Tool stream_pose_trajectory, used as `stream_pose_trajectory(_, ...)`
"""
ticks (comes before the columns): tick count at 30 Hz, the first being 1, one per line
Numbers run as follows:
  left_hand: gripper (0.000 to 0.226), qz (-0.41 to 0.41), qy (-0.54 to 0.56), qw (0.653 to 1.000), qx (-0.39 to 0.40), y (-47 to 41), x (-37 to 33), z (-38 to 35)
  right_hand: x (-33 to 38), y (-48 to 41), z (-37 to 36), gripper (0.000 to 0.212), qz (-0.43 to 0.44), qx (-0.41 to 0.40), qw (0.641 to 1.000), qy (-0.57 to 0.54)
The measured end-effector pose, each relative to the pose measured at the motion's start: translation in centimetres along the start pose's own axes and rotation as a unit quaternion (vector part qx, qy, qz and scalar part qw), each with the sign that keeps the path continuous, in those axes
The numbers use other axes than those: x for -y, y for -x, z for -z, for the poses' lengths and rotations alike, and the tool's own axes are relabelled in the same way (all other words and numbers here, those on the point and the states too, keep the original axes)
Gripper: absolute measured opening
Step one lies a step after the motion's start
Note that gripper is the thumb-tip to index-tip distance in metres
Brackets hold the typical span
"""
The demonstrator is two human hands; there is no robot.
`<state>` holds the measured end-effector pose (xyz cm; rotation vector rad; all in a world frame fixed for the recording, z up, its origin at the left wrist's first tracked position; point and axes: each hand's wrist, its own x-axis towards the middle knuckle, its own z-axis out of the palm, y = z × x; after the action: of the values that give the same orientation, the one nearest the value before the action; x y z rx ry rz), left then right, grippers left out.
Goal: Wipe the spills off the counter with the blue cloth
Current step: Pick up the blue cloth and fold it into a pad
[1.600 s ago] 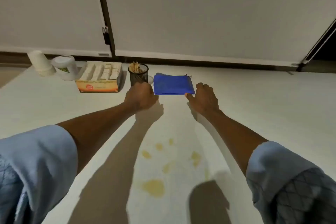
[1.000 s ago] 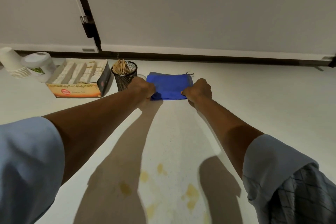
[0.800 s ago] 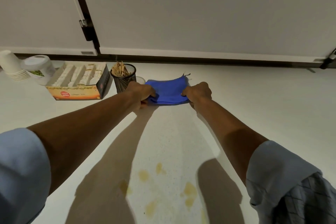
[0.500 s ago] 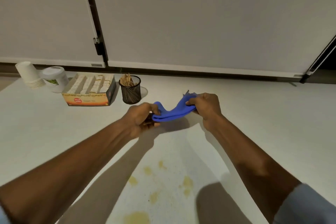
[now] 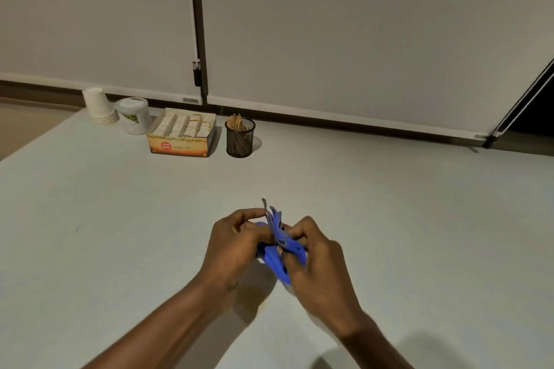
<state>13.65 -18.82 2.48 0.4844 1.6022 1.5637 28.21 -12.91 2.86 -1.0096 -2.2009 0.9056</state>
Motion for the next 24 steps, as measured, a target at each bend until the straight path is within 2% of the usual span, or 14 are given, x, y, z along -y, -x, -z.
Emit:
stream_pose_trajectory(4, 0.034, -0.039, -0.002, 0.999, 0.0, 3.0, 0.7, 2.3, 2.5, 3.3, -0.8, 0.01, -0.028, -0.029, 0.998, -0.037)
stream_pose_trajectory(8, 0.032, -0.072, -0.013, 0.997, -0.025, 5.4, 0.9, 4.4, 5.3, 6.1, -2.0, 0.044, -0.008, -0.008, 0.997, -0.078)
stream_pose_trajectory(11, 0.028, -0.094, 0.019, 0.995, -0.013, 6.9, 0.2, 5.7, 6.4, 7.7, -2.9, 0.064, 0.029, -0.018, 0.999, -0.021)
stream_pose_trajectory(13, 0.015, -0.111, 0.037, 0.993, 0.019, 7.7, -0.2, 6.6, 6.6, 8.1, -3.2, 0.058, 0.026, -0.071, 0.997, -0.014)
stream_pose_trajectory(14, 0.016, -0.122, 0.028, 0.992, 0.034, 8.0, -0.3, 7.1, 6.6, 8.2, -3.1, 0.053, 0.012, -0.09, 0.995, -0.035)
stream_pose_trajectory(18, 0.014, -0.186, -0.096, 0.976, 0.061, 8.7, -0.2, 9.6, 7.0, 8.8, -2.9, 0.034, -0.056, -0.104, 0.983, -0.143)
stream_pose_trajectory(21, 0.027, -0.265, -0.218, 0.936, 0.076, 8.1, 0.2, 11.3, 7.2, 9.4, -2.6, 0.027, -0.065, -0.101, 0.975, -0.189)
stream_pose_trajectory(24, 0.035, -0.26, -0.267, 0.919, 0.131, 7.4, 0.5, 12.4, 7.5, 9.8, -2.2, 0.026, -0.067, -0.092, 0.971, -0.21)
